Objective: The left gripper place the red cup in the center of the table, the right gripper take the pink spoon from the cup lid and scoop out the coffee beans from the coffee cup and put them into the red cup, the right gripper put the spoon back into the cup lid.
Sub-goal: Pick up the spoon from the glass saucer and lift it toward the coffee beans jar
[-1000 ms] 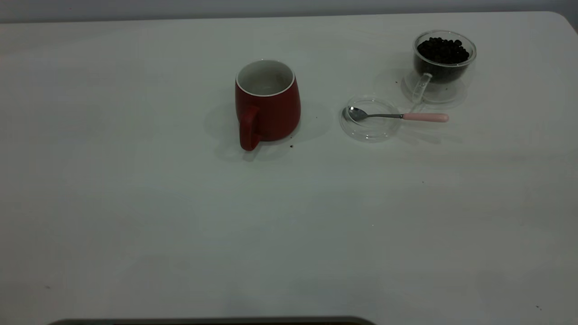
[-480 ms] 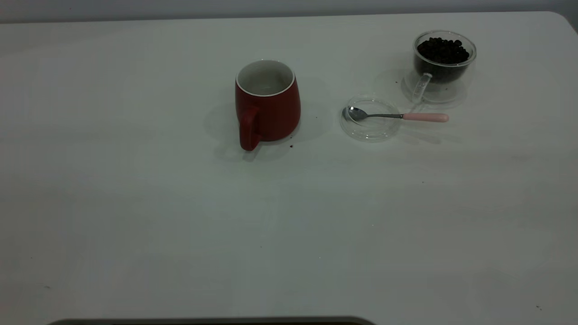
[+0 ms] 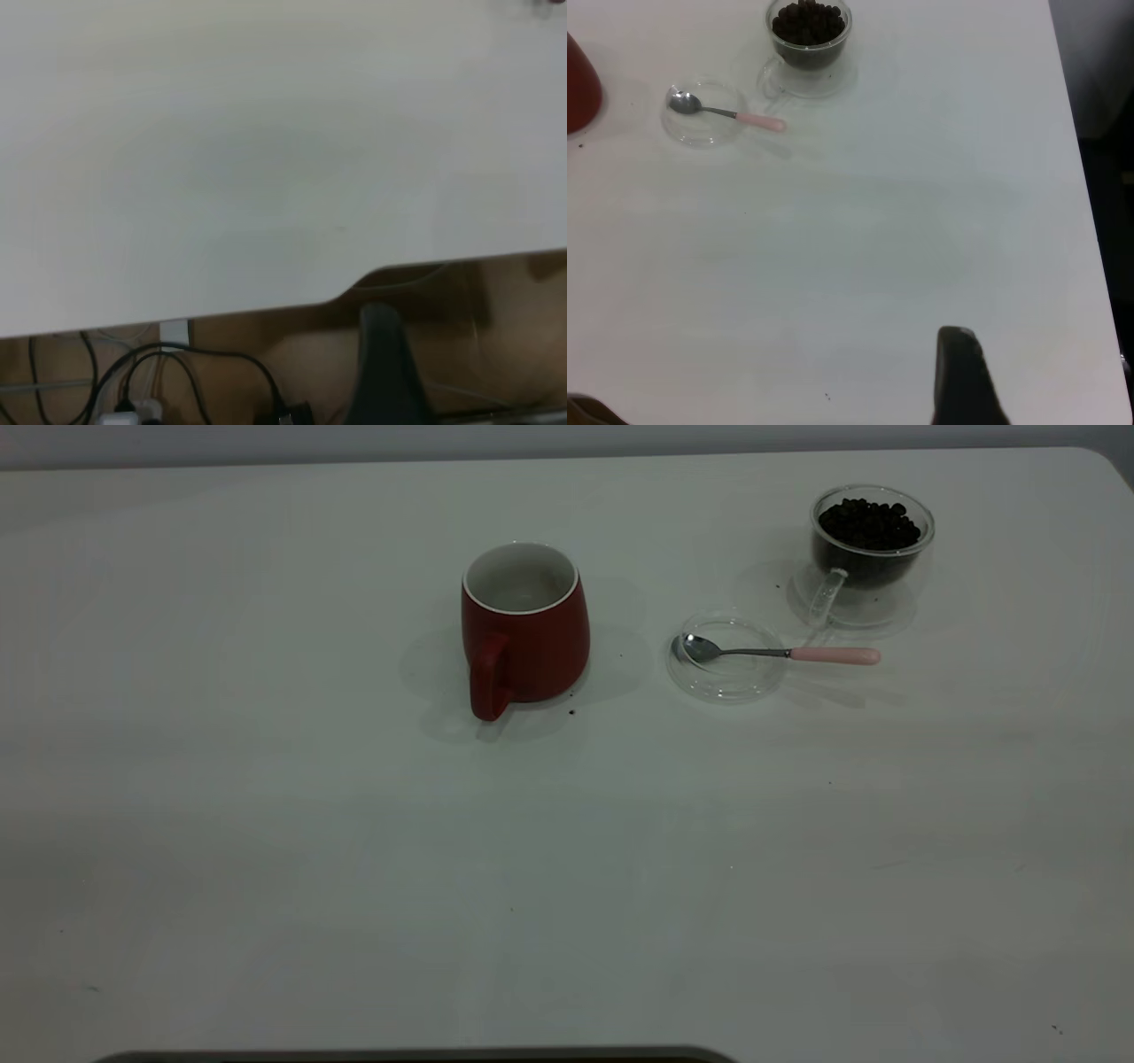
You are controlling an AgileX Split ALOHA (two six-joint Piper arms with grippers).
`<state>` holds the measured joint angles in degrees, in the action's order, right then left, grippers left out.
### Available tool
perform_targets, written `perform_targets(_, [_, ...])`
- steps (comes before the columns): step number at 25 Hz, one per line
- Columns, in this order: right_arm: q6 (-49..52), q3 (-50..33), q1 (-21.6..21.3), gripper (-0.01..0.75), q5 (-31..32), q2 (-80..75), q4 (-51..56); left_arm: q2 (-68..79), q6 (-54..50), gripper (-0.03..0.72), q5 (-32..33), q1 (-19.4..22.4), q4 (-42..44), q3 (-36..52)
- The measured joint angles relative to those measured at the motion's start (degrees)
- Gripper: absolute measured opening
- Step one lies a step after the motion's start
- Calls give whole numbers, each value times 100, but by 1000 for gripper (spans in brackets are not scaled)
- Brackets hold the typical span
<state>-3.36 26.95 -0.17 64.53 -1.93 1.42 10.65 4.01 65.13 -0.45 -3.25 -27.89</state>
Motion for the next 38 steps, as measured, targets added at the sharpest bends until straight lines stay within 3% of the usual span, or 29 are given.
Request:
perform_targets(12, [0, 0, 0, 485, 0, 0, 0, -69, -336, 569, -31, 0, 270, 3])
perform_targets(21, [0, 0, 0, 485, 0, 0, 0, -1155, -348, 569, -14, 0, 270, 3])
perform_targets(38, [0, 0, 0, 485, 0, 0, 0, -1169, -348, 569, -14, 0, 270, 3])
